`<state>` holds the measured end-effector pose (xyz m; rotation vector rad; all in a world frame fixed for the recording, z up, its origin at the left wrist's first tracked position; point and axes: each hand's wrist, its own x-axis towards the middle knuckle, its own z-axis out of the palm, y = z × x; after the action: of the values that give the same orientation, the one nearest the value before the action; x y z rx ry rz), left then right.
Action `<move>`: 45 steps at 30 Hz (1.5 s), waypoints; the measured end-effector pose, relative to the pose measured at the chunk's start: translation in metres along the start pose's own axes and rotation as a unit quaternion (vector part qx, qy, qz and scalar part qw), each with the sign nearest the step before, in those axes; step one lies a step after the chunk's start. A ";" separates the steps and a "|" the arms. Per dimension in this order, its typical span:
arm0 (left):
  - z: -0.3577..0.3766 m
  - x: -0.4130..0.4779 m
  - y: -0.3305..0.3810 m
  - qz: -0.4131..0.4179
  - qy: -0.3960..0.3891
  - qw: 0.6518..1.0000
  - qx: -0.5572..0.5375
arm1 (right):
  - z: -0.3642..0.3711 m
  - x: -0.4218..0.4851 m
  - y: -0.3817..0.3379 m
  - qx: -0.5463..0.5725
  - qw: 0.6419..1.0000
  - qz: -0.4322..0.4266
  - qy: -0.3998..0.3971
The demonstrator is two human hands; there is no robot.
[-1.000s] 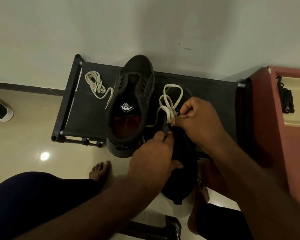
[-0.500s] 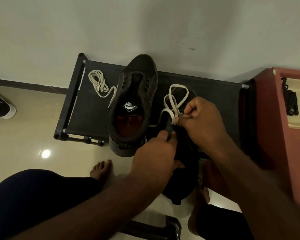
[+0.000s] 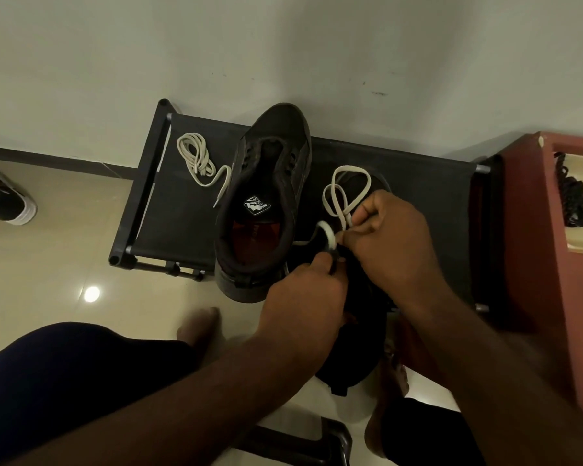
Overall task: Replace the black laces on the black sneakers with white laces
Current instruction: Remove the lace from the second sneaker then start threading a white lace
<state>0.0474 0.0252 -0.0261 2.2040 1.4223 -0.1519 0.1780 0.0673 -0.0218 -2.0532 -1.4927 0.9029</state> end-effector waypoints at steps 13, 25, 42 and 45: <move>-0.002 0.003 -0.007 -0.028 -0.014 0.992 -0.119 | -0.005 0.012 0.000 0.001 0.997 0.043 -0.058; -0.003 0.000 0.000 -0.002 -0.012 0.996 -0.092 | -0.002 0.013 0.008 0.030 0.999 0.024 -0.034; -0.012 0.000 -0.005 -0.040 0.046 0.978 -0.201 | -0.005 0.013 0.012 -0.028 0.999 -0.021 0.014; -0.009 0.000 -0.005 -0.062 0.049 0.963 -0.259 | -0.003 0.016 0.017 -0.064 0.997 -0.035 -0.006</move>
<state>0.0416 0.0311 -0.0206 1.7128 1.4535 0.2653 0.1942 0.0770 -0.0352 -2.0717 -1.6577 0.8142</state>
